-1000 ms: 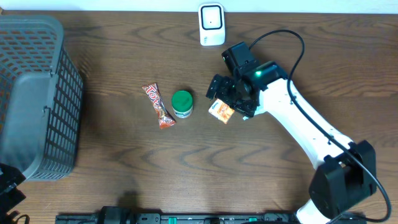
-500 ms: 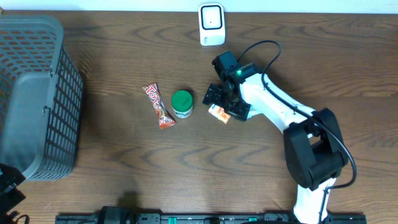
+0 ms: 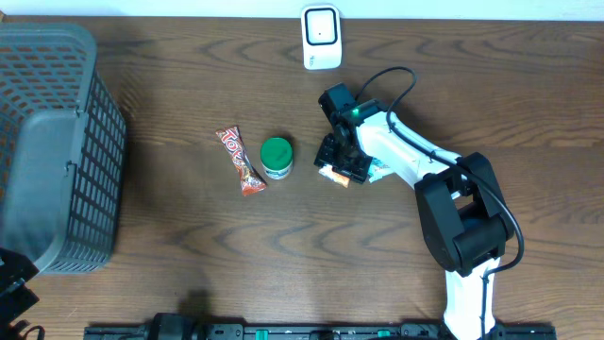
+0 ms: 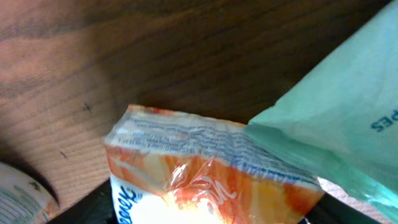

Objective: Scan the item barcode
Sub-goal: 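Close the right gripper on the orange tissue pack, then lift the tissue pack and carry it up to the scanner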

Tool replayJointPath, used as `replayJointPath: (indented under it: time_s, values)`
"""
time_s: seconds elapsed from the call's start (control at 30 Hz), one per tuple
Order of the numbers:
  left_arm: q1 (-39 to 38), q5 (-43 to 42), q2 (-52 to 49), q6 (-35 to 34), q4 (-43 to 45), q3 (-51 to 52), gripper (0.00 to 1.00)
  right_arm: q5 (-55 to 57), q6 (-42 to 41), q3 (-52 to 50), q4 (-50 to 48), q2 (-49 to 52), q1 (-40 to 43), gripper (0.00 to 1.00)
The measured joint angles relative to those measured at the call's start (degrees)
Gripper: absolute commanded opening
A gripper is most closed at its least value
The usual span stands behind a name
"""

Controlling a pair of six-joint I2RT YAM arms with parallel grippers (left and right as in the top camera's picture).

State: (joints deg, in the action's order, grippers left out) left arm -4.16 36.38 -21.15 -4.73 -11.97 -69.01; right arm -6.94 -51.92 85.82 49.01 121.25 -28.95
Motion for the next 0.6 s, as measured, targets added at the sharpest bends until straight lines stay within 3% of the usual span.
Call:
replayJointPath:
  time_s: [0.3, 0.6]
  values:
    - [0.0, 0.0, 0.0, 0.0, 0.0, 0.0, 0.98, -3.0, 1.0, 2.0, 6.5, 0.9, 1.6, 0.57]
    - [0.0, 0.0, 0.0, 0.0, -0.2, 0.0, 0.98, -15.8, 12.0, 9.5, 19.8, 1.6, 5.4, 0.59]
